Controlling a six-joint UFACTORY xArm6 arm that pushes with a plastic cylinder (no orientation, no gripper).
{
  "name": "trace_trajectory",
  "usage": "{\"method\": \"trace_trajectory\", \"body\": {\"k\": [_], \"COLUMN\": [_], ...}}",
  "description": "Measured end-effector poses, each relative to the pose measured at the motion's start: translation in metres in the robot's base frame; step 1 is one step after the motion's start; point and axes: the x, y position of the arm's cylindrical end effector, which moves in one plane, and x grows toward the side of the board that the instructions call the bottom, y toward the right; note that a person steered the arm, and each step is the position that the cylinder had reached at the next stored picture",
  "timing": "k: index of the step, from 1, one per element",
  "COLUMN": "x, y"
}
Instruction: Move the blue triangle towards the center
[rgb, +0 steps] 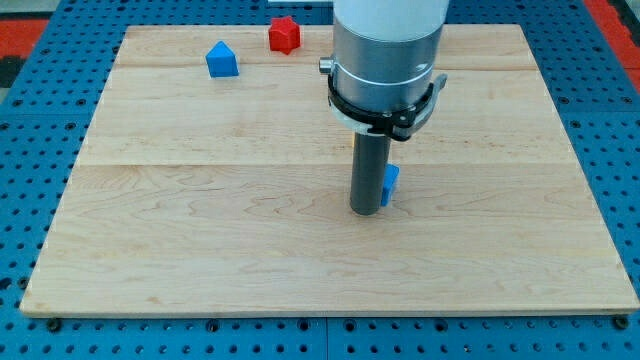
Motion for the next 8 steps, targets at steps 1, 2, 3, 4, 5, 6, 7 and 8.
{"method": "trace_trajectory", "body": {"k": [1,2,3,4,5,6,7,8], "x": [0.035,0.01,-0.068,-0.078,-0.078,-0.081,-0.093,-0.085], "y": [0.017,0.113,0.12,0.063,0.037,0.015,-0.001,-0.069]}}
